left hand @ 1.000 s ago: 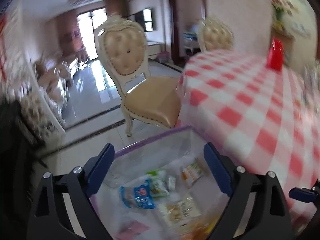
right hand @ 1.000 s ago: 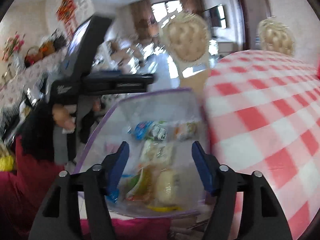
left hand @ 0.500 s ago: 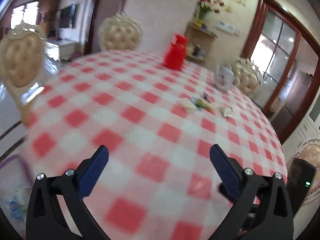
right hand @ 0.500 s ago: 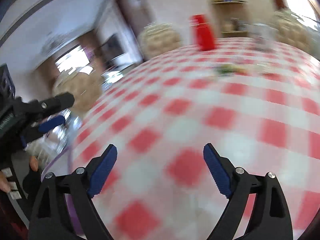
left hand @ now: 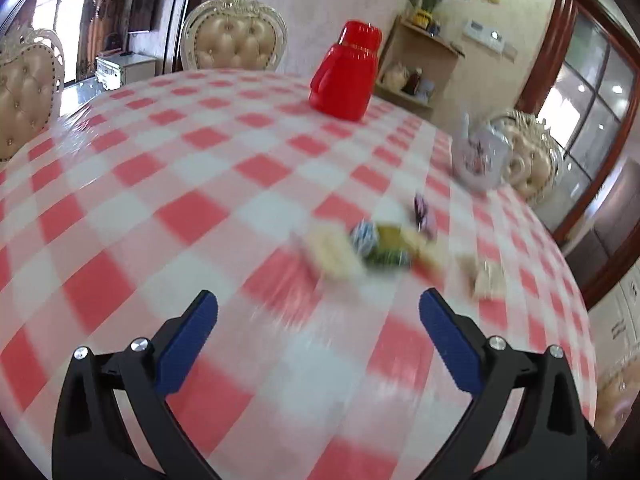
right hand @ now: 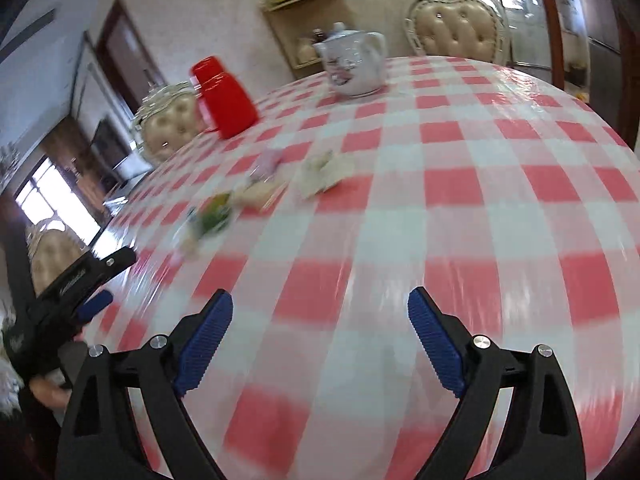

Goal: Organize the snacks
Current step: 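Move both open grippers back over the table toward the remaining snacks, then grasp the square cake packet with the left gripper while the right gripper grasps the cream bun packet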

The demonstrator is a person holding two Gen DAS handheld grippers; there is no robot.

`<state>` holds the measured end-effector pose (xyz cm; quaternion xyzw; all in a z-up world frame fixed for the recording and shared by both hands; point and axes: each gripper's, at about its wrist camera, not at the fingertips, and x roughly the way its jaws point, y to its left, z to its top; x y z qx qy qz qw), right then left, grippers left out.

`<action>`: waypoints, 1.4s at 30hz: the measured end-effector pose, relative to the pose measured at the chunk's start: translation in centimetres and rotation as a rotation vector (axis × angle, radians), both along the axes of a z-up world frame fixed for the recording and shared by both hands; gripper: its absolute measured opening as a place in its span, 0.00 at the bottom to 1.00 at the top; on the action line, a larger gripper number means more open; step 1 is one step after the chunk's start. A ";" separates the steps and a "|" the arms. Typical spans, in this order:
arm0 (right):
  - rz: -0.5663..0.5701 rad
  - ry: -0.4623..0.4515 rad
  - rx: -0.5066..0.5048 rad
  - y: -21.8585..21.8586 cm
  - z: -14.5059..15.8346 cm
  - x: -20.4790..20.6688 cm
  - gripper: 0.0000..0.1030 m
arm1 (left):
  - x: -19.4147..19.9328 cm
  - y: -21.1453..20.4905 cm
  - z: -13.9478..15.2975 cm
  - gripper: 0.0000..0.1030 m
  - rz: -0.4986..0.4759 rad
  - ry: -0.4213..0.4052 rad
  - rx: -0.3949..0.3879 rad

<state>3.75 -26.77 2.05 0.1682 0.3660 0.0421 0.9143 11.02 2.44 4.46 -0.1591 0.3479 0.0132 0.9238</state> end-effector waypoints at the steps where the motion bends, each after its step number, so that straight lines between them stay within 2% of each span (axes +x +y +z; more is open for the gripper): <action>1: 0.001 -0.001 -0.007 -0.1 0.1 1.4 0.84 | 0.7 0.0 -0.1 0.98 -0.007 -0.024 -0.013; 3: -0.001 -0.004 -0.040 0.0 0.1 4.3 0.84 | 1.1 0.6 -0.5 0.98 -0.019 -0.109 -0.030; 6: -0.020 -0.004 -0.085 0.0 -0.3 8.3 0.84 | 1.0 1.5 -0.9 0.98 -0.039 -0.126 -0.007; 7: -0.030 0.011 -0.094 0.1 -0.8 10.0 0.84 | 1.0 1.8 -0.9 0.98 -0.028 -0.124 -0.020; 9: -0.025 0.044 -0.104 0.5 -1.6 12.5 0.84 | 0.9 3.0 -0.9 0.98 0.004 -0.137 -0.099; 12: -0.004 0.063 -0.150 1.5 -2.3 14.9 0.84 | 1.1 3.3 -1.1 0.98 0.013 -0.116 -0.132; 17: 0.006 0.078 -0.239 2.9 -2.5 17.8 0.84 | 1.6 2.3 -1.8 0.98 -0.024 -0.050 -0.111; 20: 0.041 0.122 -0.281 3.7 -3.1 18.6 0.82 | 1.5 2.3 -2.0 0.98 -0.033 -0.041 -0.122; 21: 0.051 0.134 -0.292 3.9 -3.3 18.8 0.77 | 1.5 2.3 -2.0 0.98 -0.033 -0.037 -0.122; 22: 0.058 0.143 -0.305 4.0 -3.5 18.5 0.72 | 1.5 2.3 -2.1 0.98 -0.033 -0.033 -0.124; 23: 0.062 0.153 -0.316 3.9 -3.6 18.3 0.63 | 1.5 2.3 -2.2 0.98 -0.034 -0.027 -0.127; 26: 0.061 0.135 -0.290 3.1 -3.4 17.3 0.56 | 1.5 2.3 -2.4 0.98 -0.039 -0.016 -0.119; 28: 0.043 0.089 -0.251 2.3 -2.8 15.9 0.55 | 1.5 2.3 -2.5 0.98 -0.039 -0.011 -0.114; 32: 0.032 0.055 -0.207 1.9 -2.0 11.6 0.53 | 1.7 2.3 -2.8 0.98 -0.045 0.011 -0.112; 36: 0.055 -0.010 -0.141 2.3 -0.4 7.4 0.53 | 1.7 1.2 -2.7 0.98 -0.068 0.007 -0.052; 42: 0.093 -0.029 -0.095 2.9 0.4 5.6 0.53 | 3.8 -0.1 -3.2 0.98 -0.106 0.060 -0.014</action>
